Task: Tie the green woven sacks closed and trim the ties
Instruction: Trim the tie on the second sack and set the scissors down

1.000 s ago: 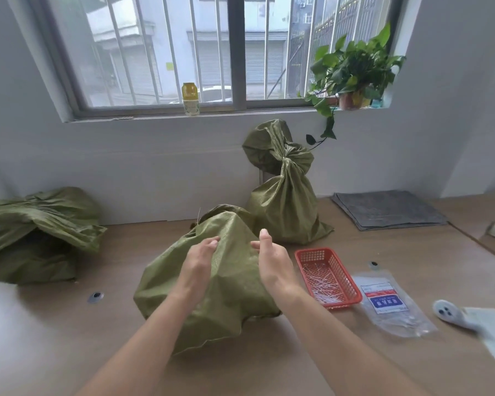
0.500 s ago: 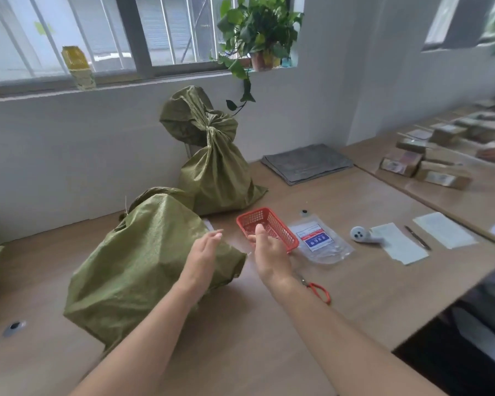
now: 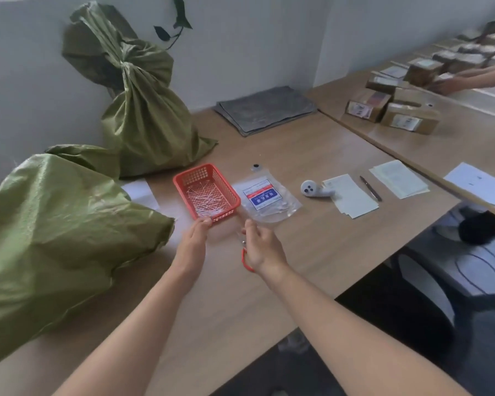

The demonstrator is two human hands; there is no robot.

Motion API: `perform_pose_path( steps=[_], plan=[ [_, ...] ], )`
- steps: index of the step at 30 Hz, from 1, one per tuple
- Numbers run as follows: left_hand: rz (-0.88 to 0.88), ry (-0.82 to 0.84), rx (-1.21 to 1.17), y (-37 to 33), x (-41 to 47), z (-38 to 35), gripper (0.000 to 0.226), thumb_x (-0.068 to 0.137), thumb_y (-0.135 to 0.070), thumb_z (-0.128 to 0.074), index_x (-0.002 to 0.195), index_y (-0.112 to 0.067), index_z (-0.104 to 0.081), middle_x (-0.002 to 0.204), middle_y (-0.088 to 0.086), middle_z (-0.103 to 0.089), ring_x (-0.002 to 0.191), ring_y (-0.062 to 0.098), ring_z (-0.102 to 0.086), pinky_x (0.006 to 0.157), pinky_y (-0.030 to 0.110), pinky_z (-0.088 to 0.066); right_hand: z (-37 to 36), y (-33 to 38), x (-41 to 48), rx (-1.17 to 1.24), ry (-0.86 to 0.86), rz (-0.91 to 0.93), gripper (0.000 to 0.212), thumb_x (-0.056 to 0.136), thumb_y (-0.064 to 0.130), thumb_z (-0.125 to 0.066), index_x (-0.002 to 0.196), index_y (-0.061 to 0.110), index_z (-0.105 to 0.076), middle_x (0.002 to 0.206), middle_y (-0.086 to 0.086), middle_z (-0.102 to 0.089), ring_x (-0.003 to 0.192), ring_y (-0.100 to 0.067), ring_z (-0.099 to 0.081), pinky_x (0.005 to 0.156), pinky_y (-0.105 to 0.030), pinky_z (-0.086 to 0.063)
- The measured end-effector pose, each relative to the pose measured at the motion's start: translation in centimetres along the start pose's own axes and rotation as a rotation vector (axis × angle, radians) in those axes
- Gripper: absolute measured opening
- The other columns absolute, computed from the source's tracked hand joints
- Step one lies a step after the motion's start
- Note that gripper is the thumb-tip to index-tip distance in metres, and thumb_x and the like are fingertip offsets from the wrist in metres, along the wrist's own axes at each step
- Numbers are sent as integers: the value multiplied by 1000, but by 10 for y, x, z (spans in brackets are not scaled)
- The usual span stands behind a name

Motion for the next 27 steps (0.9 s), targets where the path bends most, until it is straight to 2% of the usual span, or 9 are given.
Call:
perform_pose_path(
  steps=[2,5,11,13,17,20,22,24,27],
  plan=[
    [31,4,7,12,8,-18,22,107,-37,-41,101,-40,-62,111,-22,-59,120,17,-54,108,38,-38,6,-18,13,-49,23,-13,52,100,45,-42,83,4,-68,89,-15,-72,90,-33,-62,81,-39,-49],
    [71,31,8,27,17,-38,27,89,-53,-42,102,-41,-62,112,-17,-60,124,24,-54,108,40,-39,7,-46,27,-130,39,-62,40,98,32,-53,67,7,-53,63,-7,-54,73,-31,-50,61,-37,-38],
    [236,55,-41,80,55,-74,47,81,-55,-41,118,-35,-62,132,-3,-58,126,22,-54,107,43,-39,-8,-99,74,-228,95,-71,23,98,22,-62,103,10,-81,105,-12,-78,102,-30,-69,83,-30,-46],
    [278,64,-35,99,68,-84,53,87,-52,-43,130,-28,-61,135,0,-58,128,22,-54,109,43,-39,-14,-111,88,-272,93,-70,24,98,18,-60,110,15,-81,110,-8,-78,106,-28,-69,79,-24,-42],
    [346,67,-43,125,88,-97,72,78,-52,-40,140,-21,-59,138,2,-57,127,21,-55,111,42,-38,-32,-140,114,-328,76,-67,29,93,13,-62,113,22,-80,109,-8,-77,106,-30,-67,83,-29,-46],
    [374,91,-53,139,100,-106,56,83,-52,-42,129,-27,-62,127,-6,-61,120,16,-57,106,38,-40,-44,-156,128,-319,43,-30,15,93,25,-69,104,23,-79,103,-4,-77,106,-27,-67,87,-33,-49],
    [378,85,-63,150,108,-112,26,100,-43,-43,109,-30,-64,107,-16,-66,107,11,-60,99,35,-42,-48,-164,135,-346,34,-9,21,94,36,-71,111,25,-76,109,-3,-75,110,-25,-65,89,-33,-48],
    [363,78,-68,157,115,-117,28,107,-32,-37,97,-30,-62,86,-22,-72,92,4,-61,92,32,-44,-51,-173,143,-475,61,-15,32,94,39,-71,123,23,-70,117,-6,-69,113,-27,-63,91,-34,-46],
    [345,67,-62,166,119,-121,23,104,-35,-41,99,-27,-63,93,-14,-67,93,6,-60,94,37,-44,-56,-185,153,-677,131,3,39,96,34,-70,132,20,-63,122,-9,-64,117,-29,-61,96,-35,-45]
  ],
)
Point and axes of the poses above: each hand's wrist, its own x-axis towards the middle knuckle, its own z-axis out of the back of the hand, y = z × x, the point moved 4 cm from there along x, towards the middle knuckle
